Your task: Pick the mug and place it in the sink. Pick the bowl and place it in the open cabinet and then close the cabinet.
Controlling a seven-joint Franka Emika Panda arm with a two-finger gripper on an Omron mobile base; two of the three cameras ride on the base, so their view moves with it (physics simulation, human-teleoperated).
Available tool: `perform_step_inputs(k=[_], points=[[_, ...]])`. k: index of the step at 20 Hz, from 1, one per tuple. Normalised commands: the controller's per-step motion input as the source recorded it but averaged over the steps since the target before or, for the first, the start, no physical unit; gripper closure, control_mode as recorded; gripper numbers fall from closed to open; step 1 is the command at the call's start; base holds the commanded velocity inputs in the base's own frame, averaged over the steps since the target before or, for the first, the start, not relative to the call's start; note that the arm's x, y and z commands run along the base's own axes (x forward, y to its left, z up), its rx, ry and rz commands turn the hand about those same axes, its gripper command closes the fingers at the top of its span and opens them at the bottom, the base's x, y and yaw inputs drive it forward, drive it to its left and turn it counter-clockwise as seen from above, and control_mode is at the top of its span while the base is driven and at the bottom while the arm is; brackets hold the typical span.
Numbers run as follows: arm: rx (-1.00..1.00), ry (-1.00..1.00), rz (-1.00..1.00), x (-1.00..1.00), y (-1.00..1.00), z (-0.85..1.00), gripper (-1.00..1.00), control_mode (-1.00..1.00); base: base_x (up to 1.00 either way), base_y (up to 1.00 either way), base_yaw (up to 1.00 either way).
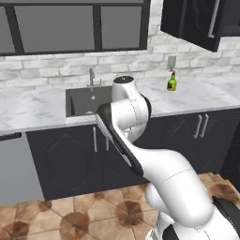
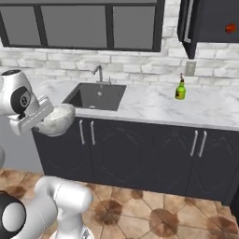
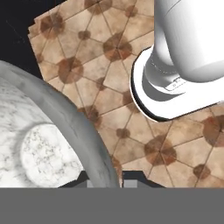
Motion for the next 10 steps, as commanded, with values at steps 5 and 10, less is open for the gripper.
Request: perform_step_inputs(k=[5, 10], points=[[0.0, 0.0, 0.0, 0.0, 0.0, 0.0, 1.0, 1.0, -0.21, -1.0, 0.07], [0.0, 0.0, 0.0, 0.0, 0.0, 0.0, 1.0, 1.0, -0.26, -1.0, 0.06]])
